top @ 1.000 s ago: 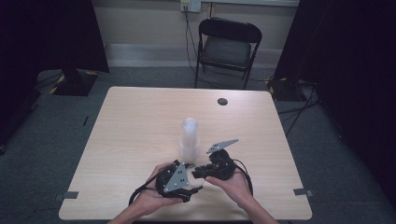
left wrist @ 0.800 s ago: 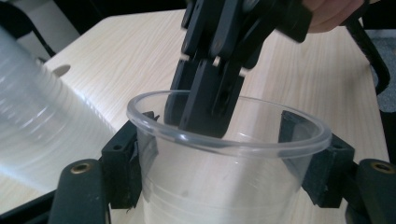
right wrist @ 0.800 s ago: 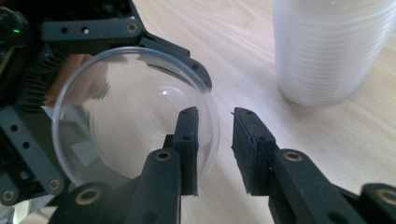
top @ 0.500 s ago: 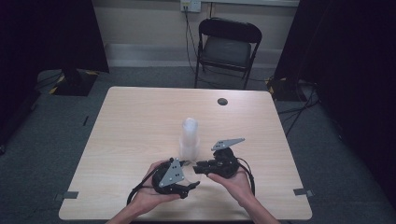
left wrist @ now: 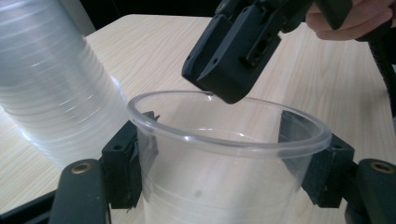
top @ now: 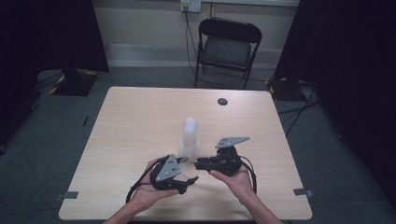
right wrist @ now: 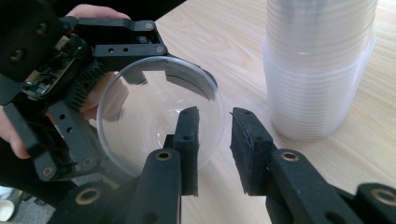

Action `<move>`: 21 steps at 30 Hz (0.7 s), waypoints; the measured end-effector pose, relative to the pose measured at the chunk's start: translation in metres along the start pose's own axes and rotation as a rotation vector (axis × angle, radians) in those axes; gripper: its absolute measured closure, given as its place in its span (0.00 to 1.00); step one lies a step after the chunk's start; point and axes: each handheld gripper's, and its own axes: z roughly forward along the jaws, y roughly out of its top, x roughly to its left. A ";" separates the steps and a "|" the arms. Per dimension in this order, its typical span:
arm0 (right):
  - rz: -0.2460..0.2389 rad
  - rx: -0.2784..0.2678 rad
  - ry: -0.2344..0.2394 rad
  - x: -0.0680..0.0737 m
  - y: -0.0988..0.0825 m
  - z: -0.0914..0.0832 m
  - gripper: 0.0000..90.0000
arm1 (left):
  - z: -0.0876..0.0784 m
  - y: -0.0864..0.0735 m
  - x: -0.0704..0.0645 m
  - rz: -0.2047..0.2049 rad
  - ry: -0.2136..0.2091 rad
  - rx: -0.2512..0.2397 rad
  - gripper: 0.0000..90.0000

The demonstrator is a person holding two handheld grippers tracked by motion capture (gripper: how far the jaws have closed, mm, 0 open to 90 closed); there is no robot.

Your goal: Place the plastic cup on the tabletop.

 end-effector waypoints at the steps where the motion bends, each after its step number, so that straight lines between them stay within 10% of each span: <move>1: -0.001 -0.002 0.003 -0.001 0.000 0.000 0.81 | 0.000 0.000 0.001 -0.014 0.002 -0.005 0.32; 21: -0.010 -0.064 -0.004 -0.008 0.000 -0.014 0.80 | -0.015 -0.009 0.034 -0.173 0.124 -0.074 0.32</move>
